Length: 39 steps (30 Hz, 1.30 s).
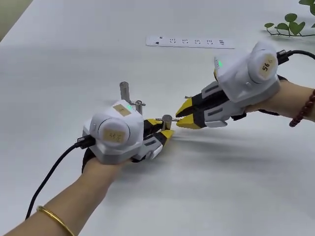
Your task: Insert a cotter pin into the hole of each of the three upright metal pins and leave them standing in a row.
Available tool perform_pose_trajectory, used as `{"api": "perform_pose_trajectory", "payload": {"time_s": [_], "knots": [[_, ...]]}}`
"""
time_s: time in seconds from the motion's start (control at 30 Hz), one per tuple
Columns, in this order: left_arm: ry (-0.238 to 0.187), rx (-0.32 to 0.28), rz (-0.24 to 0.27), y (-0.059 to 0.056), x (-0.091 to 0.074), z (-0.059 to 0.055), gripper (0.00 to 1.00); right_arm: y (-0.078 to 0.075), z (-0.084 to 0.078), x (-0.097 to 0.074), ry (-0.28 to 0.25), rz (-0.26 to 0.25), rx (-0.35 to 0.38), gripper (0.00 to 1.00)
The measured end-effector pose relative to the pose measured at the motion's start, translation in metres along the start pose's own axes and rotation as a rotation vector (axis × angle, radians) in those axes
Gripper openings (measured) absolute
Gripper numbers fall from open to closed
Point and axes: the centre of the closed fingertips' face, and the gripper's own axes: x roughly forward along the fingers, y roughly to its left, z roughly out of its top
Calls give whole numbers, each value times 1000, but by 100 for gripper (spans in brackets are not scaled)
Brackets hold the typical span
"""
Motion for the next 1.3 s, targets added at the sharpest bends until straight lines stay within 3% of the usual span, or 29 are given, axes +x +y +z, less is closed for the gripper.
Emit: {"api": "perform_pose_trajectory", "payload": {"time_s": [0.17,1.1,1.3], "knots": [[2,-3,0,0,0,0,10,1,-5,-2,10,-7,5,1],[-6,-21,3,1,0,2,10,-2,5,3,2,-7,-1,0],[30,-13,26,2,3,-5,13,-1,4,3,1,-9,-1,3]]}}
